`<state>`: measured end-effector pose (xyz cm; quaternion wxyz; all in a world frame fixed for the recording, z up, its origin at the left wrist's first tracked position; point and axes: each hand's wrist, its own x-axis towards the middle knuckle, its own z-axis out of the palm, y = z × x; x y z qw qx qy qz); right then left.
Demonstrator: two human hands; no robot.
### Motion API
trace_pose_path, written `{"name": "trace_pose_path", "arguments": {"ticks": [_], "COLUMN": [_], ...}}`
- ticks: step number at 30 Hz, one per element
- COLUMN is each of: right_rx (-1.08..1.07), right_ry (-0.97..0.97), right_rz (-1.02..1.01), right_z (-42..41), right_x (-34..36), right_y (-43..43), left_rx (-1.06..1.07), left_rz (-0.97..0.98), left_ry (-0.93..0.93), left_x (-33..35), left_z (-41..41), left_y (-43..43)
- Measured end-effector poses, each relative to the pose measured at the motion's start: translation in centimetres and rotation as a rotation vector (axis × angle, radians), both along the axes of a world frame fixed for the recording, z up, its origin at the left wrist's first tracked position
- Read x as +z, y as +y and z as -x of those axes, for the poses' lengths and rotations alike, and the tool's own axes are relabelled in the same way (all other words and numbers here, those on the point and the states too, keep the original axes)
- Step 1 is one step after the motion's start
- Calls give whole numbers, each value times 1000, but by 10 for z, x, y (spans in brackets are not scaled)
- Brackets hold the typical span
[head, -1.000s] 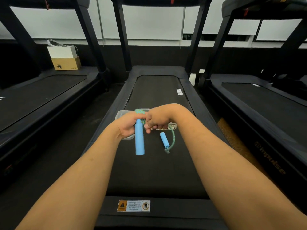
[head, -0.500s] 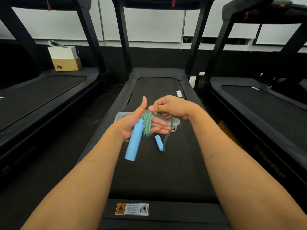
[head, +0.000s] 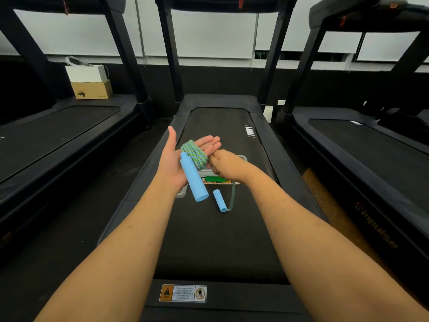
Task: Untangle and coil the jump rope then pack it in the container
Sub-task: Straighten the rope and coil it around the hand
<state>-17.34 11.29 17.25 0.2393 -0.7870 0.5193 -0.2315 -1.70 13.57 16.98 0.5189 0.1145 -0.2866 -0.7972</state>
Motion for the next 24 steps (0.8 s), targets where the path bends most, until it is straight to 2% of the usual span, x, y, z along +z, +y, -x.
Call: {"name": "trace_pose_path", "arguments": {"ticks": [6,15,20,24], "right_rx": [76,152,194,207], "right_ry": [39,154,72,-76], "right_rz": [-245,-308,-341,-341], "right_z": [1,5,18,27], "right_x": [-1,18,25,29], "right_y": [7,7,10,7], "left_rx": [146,185,169,110], "left_rz": [-7,-29,-13,82], "left_ry": [-327,-807,-933,-1056], "left_x": [-1,10,14,11], "left_z": [-2,9,14,13], "left_y": [-1,10,12,8]}}
